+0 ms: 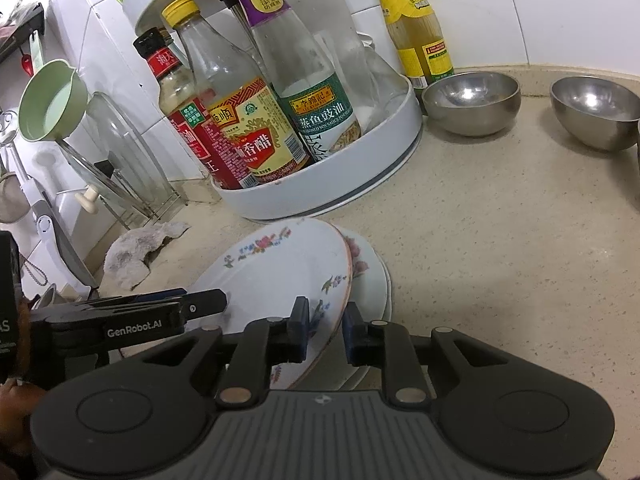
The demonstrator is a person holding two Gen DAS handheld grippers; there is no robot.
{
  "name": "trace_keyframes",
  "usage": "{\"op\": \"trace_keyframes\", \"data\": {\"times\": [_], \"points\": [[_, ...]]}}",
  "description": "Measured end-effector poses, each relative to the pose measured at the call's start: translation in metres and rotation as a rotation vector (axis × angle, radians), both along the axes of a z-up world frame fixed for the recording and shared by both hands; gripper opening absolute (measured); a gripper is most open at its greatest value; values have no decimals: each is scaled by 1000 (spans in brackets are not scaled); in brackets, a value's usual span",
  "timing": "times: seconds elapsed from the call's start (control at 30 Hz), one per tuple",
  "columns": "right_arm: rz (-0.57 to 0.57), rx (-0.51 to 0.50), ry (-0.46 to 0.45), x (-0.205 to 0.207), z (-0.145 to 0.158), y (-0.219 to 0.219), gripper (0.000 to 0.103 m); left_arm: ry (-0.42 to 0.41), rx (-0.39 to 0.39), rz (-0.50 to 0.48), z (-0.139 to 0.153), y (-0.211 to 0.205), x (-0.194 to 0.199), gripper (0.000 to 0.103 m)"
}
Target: Organize plates and bowls
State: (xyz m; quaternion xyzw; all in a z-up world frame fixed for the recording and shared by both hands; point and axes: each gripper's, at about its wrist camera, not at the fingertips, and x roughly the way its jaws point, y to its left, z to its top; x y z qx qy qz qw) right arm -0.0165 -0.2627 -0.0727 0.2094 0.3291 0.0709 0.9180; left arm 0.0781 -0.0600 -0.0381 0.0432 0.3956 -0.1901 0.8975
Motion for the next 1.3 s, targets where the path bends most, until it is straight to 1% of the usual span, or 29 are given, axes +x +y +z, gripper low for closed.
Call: {"op": "trace_keyframes", "data": {"times": [0.2,0.3,0.43,0.5,0.6,0.73,0.9,1.07,1.13,1.2,1.23,1.3], "points": [[-6,-20,-1,5,-1,3,20,-5,6,6,0,0,2,59],[13,-71,6,5,-1,8,22,-7,7,13,2,4,2,59],[29,-72,16,-3,-1,3,22,-2,-3,6,4,5,-3,59],[27,-106,9,-6,1,2,22,-2,-2,-1,3,1,-4,59],[13,-141,-29,-11,7,0,22,-3,-5,-10,3,-5,-6,59],[-27,-135,-49,-20,12,-15,22,-27,-28,-31,14,-14,-8,59],[-115,-138,-39,-33,14,-46,22,-52,-48,-117,27,-51,-10,62],[-222,-171,-40,-52,21,-89,22,-46,-77,-232,35,-106,-14,70],[-264,-186,-38,-61,25,-108,23,-48,-78,-277,38,-132,-17,79],[-308,-214,-35,-67,31,-129,24,-50,-79,-324,40,-157,-19,81],[-326,-230,-32,-71,33,-139,24,-51,-78,-343,41,-170,-19,85],[-361,-266,-27,-75,39,-160,26,-49,-84,-369,43,-195,-18,88]]}}
